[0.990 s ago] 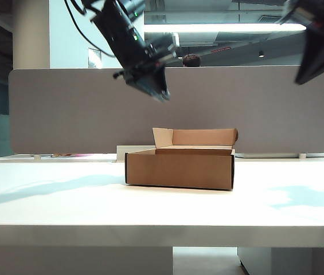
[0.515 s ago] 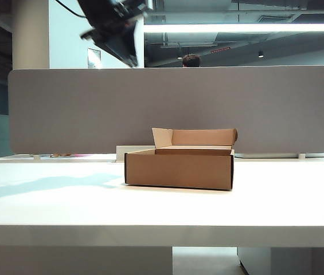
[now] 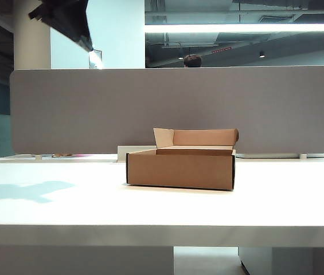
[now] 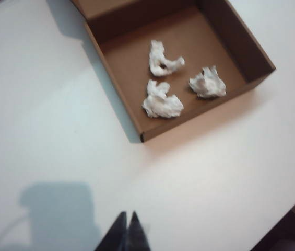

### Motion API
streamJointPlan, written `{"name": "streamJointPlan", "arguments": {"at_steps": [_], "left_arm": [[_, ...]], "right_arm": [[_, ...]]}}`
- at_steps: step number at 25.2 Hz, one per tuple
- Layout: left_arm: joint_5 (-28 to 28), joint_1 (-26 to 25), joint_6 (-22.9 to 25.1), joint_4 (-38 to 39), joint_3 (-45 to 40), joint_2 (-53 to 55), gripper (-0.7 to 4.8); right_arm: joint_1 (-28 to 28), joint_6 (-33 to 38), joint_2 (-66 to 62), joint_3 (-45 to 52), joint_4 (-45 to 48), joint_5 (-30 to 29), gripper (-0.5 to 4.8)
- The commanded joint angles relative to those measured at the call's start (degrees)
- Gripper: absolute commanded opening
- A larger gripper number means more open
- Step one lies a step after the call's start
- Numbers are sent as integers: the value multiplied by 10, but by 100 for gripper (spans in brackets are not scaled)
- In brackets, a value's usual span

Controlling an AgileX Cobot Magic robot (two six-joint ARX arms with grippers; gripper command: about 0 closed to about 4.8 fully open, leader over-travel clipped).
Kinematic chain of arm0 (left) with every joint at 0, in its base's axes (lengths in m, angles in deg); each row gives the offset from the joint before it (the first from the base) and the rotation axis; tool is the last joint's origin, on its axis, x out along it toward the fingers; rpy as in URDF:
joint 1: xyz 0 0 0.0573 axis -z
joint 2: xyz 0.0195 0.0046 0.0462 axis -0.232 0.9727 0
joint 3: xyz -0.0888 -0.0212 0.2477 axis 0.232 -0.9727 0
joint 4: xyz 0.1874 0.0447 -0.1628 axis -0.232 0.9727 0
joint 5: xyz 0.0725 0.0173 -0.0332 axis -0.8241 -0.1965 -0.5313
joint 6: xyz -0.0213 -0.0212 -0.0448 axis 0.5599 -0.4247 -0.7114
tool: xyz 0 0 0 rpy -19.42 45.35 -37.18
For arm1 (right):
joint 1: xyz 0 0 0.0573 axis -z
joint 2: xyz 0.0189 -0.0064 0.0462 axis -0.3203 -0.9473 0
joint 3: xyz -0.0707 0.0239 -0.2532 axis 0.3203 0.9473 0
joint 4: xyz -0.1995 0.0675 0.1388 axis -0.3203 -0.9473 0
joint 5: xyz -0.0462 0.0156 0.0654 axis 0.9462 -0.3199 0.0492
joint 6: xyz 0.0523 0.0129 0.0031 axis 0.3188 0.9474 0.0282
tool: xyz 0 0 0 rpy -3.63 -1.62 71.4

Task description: Pick up all the paper balls on the table and put them in the paper box.

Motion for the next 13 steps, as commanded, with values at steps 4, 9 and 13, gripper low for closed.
{"name": "streamJointPlan", "arguments": {"at_steps": [4,9,13], "left_arm": [[5,0,-12,-70,-136,-82,-6],[5,0,-30,-126,-248,-159,-6],[5,0,-43,-172,-330,-228,-6]], "right_arm": [[-2,32,92,26,-4,0,-5],[-1,58,144,35,-5,14,-5],[-1,62,166,36,-23,14,-5]]}}
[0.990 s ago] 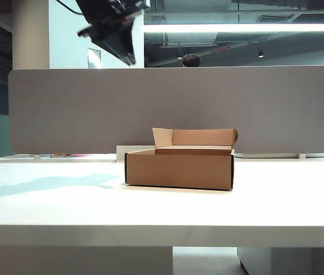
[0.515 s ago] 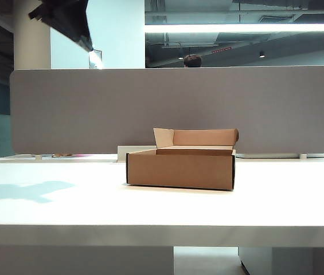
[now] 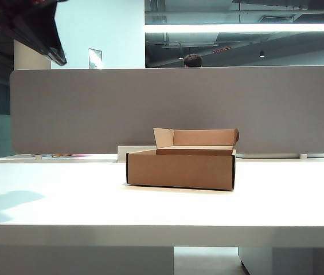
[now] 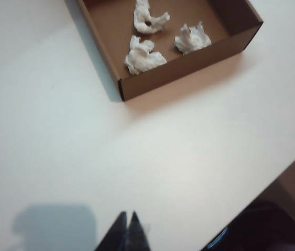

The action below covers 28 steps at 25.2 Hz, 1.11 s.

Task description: Pick up all the paper balls on the table and put them in the paper box.

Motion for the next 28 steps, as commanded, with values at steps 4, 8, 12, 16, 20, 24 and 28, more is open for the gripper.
{"name": "streamJointPlan", "arguments": {"at_steps": [4,8,12,16,20,24,28], "left_arm": [[1,0,-29,-84,-130,-129,-6],[1,0,-51,-120,-196,-205,-6],[-15,0,-56,-136,-235,-255,-6],[-21,0,-56,-142,-258,-283,-6],[-29,0,-56,-144,-271,-292,-6],[-29,1,-51,-147,-275,-295,-6],[-29,1,-51,-151,-275,-295,-6]], "right_arm": [[0,4,19,2,-42,2,-5],[-1,22,57,17,-48,14,-5],[-1,68,121,56,-45,14,-5],[-1,110,168,88,-19,23,-5],[-1,137,163,97,12,29,-5],[-1,140,164,148,64,69,-5],[-1,154,164,231,182,91,-5]]}}
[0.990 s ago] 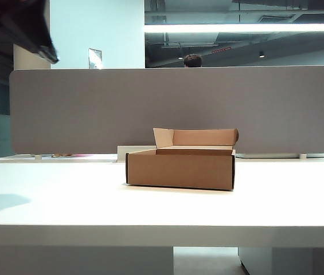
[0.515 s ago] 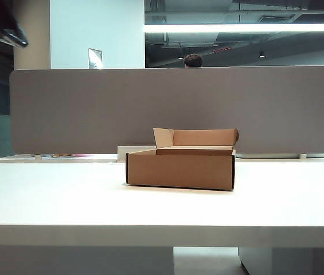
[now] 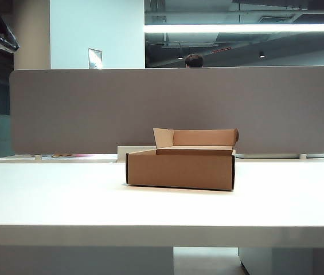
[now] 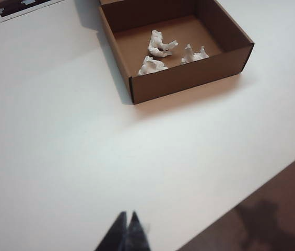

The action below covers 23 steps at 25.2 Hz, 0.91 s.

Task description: Pick up all the paper balls on the table and put them in the paper box.

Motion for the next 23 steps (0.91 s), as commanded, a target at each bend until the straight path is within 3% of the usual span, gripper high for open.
{"name": "streamJointPlan", "arguments": {"at_steps": [1,8,16,23], "left_arm": [[-1,0,0,-12,-2,-2,-6],[-1,0,2,-12,-2,-2,-6],[-1,0,2,-27,-2,-2,-6],[-1,0,2,-43,-2,-2,-6]], "right_arm": [[0,13,-1,49,106,15,-5],[0,-3,-1,111,170,86,-5],[0,-7,-1,160,219,87,-5],[0,-37,-1,162,189,77,-4]]}}
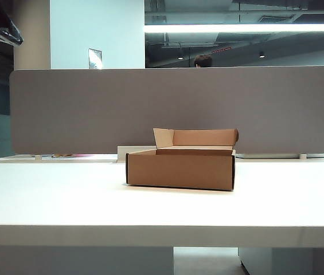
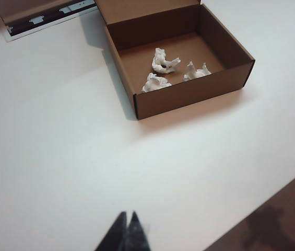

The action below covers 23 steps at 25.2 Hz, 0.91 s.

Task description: Pick up all the paper balls on the table and put them in the paper box.

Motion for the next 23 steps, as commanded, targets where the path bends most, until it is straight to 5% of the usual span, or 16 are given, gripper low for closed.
{"name": "streamJointPlan", "arguments": {"at_steps": [1,18,23], "left_arm": [[-1,0,0,-16,-1,-2,-6],[-54,0,-14,-46,-27,-3,-6],[-85,-12,-42,-94,-97,-119,-6]], "right_arm": [[0,-4,-1,3,-19,-32,-5],[0,-4,-1,3,-34,-38,-5],[0,-4,-1,3,-34,-37,-5]]}}
